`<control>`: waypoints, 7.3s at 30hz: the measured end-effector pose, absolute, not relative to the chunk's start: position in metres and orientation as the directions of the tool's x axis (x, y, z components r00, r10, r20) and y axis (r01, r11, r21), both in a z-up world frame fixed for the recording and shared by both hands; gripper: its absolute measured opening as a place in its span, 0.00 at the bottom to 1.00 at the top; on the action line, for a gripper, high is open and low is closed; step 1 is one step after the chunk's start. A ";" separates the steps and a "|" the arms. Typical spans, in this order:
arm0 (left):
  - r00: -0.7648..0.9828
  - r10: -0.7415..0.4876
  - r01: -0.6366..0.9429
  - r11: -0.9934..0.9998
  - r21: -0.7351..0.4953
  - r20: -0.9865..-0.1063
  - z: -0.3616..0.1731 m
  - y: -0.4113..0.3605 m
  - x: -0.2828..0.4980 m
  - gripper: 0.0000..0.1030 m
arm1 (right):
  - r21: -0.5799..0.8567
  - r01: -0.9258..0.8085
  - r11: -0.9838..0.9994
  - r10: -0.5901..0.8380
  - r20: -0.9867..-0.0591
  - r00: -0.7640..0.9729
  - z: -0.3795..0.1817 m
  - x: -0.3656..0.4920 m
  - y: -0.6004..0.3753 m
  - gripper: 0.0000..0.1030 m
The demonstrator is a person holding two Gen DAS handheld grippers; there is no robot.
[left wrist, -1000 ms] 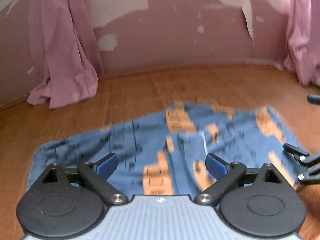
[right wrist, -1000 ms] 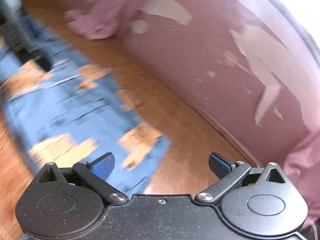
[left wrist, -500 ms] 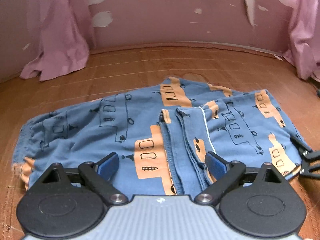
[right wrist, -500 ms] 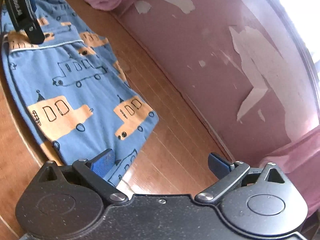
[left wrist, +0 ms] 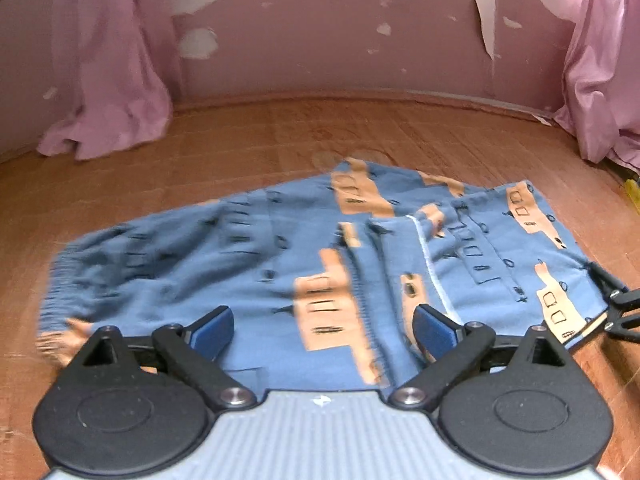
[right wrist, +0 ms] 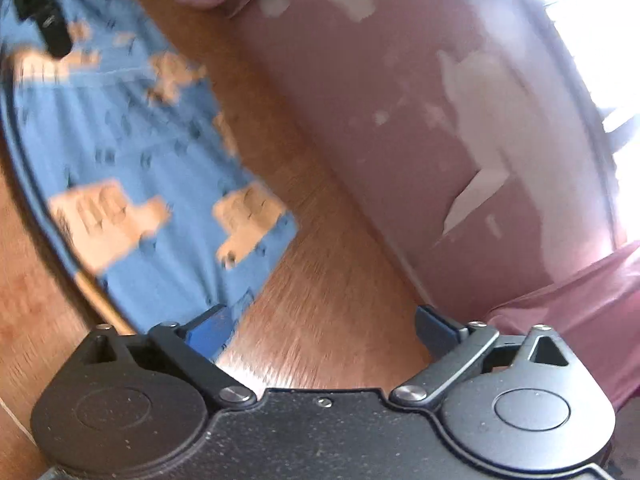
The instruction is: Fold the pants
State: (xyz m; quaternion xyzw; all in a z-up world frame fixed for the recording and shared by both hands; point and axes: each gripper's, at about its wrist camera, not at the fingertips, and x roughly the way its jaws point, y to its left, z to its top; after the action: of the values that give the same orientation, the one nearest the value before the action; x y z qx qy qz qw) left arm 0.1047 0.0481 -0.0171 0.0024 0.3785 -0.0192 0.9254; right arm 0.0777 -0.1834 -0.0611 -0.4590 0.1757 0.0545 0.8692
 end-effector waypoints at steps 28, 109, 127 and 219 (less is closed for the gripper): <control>0.708 0.124 -0.460 0.828 -0.321 -0.695 -0.020 0.200 0.076 0.38 | -0.450 -0.569 0.688 0.351 -0.480 0.804 -0.056 0.084 -0.078 0.99; 0.735 0.471 -0.131 0.804 0.579 -0.488 -0.018 0.057 0.087 0.19 | -0.349 -0.579 0.737 0.390 -0.480 0.786 -0.059 0.084 -0.094 0.99; 0.671 0.446 -0.238 0.886 0.398 -0.593 -0.017 0.099 0.092 0.25 | -0.340 -0.576 0.743 0.391 -0.477 0.787 -0.060 0.084 -0.094 0.99; 0.744 -0.093 0.459 0.791 0.405 -0.661 -0.036 -0.162 0.106 0.41 | 0.384 -0.546 0.745 0.666 -0.476 0.574 -0.042 0.176 -0.266 0.57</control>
State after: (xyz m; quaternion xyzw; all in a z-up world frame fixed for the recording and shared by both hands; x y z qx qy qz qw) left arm 0.1060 -0.1620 -0.0363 0.2838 0.3220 -0.1552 0.8898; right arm 0.1757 -0.2656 -0.0419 0.0974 0.3081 0.3439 0.8817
